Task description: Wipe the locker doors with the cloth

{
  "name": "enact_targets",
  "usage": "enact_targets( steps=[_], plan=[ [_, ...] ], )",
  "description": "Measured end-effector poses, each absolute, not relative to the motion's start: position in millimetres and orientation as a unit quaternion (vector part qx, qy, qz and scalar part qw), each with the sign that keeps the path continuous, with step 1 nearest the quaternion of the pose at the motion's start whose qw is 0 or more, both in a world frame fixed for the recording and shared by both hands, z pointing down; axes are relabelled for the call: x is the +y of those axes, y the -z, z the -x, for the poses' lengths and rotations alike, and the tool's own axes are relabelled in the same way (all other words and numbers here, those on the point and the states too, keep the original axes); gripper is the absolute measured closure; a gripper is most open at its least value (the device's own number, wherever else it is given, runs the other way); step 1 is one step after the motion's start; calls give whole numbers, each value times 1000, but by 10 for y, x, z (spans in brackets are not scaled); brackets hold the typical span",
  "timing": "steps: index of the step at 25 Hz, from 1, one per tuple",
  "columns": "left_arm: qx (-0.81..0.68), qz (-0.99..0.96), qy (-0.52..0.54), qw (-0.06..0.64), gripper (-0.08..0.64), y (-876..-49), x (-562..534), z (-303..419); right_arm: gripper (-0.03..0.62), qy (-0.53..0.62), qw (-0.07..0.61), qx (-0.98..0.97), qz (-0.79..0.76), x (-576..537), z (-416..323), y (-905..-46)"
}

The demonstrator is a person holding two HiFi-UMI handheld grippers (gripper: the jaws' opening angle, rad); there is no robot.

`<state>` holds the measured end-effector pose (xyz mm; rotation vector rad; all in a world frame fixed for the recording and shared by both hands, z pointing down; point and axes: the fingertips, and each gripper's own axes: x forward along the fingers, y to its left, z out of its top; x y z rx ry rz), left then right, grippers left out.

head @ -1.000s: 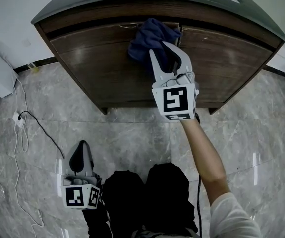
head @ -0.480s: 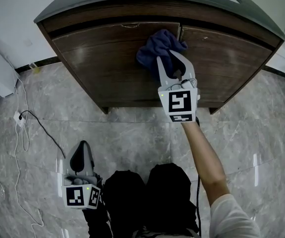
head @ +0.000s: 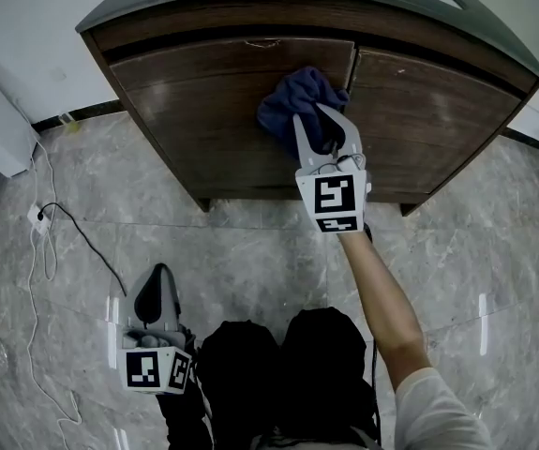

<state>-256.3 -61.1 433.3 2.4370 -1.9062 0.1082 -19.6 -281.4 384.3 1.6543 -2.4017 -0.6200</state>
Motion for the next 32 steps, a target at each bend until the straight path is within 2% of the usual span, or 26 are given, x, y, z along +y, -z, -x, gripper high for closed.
enact_targets(
  steps=[32],
  plan=[
    [-640,-767,-27,40,559,-4472,-444,3232,502,198,74,-852,-479,-2888,1838,-4098]
  ],
)
